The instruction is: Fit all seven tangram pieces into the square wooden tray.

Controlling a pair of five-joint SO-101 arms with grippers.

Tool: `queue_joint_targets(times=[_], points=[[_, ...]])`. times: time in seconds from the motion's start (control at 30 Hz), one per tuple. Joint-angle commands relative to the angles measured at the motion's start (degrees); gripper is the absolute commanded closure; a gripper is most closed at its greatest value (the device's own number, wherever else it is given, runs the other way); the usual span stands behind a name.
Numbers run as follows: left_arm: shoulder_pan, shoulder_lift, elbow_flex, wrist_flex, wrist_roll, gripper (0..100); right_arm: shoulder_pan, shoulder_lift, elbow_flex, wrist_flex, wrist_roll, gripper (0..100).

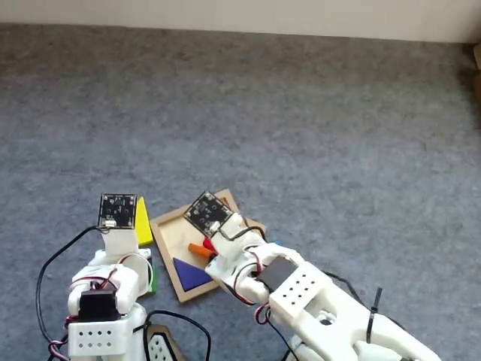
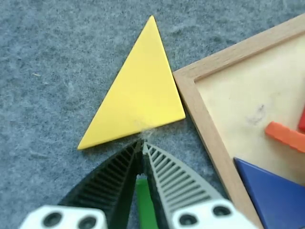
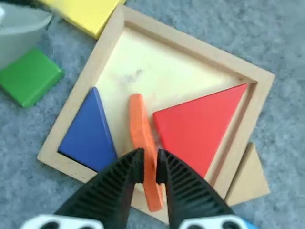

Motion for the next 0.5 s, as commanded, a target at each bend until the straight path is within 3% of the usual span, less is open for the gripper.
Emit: queue_joint_targets(times=[0.0,0.47], points=[[-0.7,-0.4,1.2,0.4,-0.5,99,-0.7,0.0,-2.4,-0.7,-0.1,94.7],[-0.7,-0.4,1.2,0.4,-0.5,99,0.2,-0.3,-7.3,6.4,-0.1,94.7]])
